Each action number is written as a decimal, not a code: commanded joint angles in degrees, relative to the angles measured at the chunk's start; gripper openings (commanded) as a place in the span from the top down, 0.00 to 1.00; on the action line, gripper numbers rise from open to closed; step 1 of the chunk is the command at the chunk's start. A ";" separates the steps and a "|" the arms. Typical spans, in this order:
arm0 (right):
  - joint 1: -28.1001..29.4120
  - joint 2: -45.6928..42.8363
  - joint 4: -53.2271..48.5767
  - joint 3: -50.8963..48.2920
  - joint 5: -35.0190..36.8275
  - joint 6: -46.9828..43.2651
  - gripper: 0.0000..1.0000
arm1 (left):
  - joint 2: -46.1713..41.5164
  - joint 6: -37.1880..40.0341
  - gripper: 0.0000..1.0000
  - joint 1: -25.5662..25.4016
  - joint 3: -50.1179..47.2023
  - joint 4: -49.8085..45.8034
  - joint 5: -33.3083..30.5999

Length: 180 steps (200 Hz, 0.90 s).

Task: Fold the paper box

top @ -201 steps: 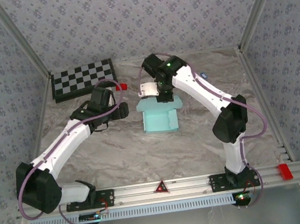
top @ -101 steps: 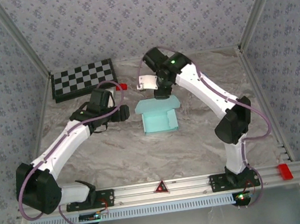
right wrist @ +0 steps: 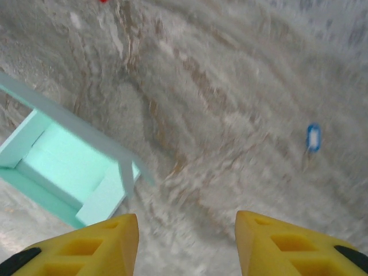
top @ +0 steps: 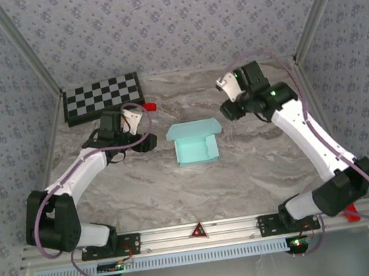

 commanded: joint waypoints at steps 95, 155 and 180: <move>-6.45 -18.41 21.62 -35.87 -7.53 33.89 0.48 | 6.73 13.59 0.30 -0.87 -5.77 22.62 15.49; -6.29 -15.06 32.60 -41.44 -9.81 39.89 0.48 | 10.99 13.60 0.38 -2.30 -4.02 27.00 17.58; -6.17 -11.28 34.12 -40.15 -11.20 39.99 0.48 | 12.23 13.44 0.39 -2.72 -3.72 28.53 18.15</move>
